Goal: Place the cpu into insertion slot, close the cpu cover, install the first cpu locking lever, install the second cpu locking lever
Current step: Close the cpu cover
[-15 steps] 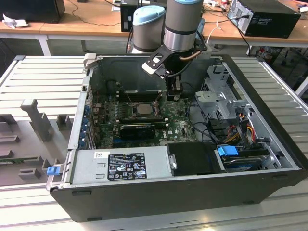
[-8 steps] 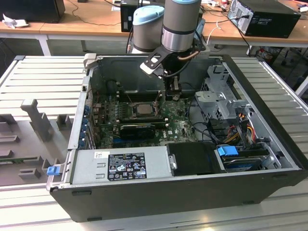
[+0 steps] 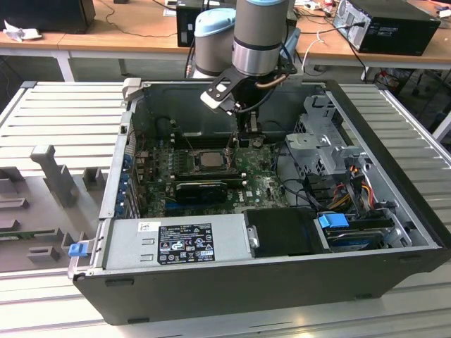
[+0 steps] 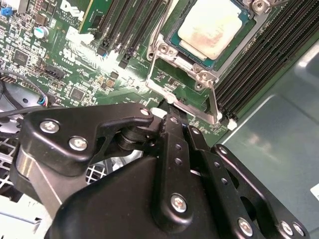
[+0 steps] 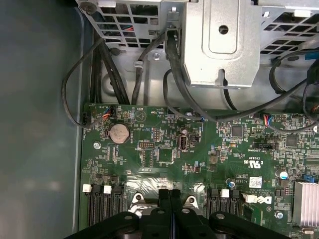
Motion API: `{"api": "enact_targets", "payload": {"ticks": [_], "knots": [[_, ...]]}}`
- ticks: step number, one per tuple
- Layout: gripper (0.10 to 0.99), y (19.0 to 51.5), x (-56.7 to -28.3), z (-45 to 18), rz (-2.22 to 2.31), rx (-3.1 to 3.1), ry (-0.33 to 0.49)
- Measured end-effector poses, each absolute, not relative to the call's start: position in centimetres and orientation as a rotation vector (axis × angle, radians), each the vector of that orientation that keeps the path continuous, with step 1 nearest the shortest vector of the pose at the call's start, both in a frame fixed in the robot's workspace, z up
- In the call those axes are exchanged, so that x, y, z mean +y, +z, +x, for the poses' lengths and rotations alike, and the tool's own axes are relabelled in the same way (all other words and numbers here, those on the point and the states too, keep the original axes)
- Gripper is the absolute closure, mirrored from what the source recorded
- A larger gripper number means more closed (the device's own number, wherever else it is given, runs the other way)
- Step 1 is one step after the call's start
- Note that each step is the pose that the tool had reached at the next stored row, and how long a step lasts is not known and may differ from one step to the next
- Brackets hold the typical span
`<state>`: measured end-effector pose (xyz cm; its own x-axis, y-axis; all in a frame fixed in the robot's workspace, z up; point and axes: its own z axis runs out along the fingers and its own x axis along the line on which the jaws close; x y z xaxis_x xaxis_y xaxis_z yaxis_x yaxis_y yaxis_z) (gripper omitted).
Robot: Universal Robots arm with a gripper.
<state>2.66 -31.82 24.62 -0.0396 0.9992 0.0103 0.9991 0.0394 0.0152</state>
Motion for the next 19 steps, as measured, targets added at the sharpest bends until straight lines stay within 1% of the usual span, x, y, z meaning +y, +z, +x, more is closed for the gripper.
{"api": "enact_targets", "payload": {"ticks": [19], "knots": [[0.98, 24.6, -31.8, 1.5, 2.175, 2.262, 0.029]]}}
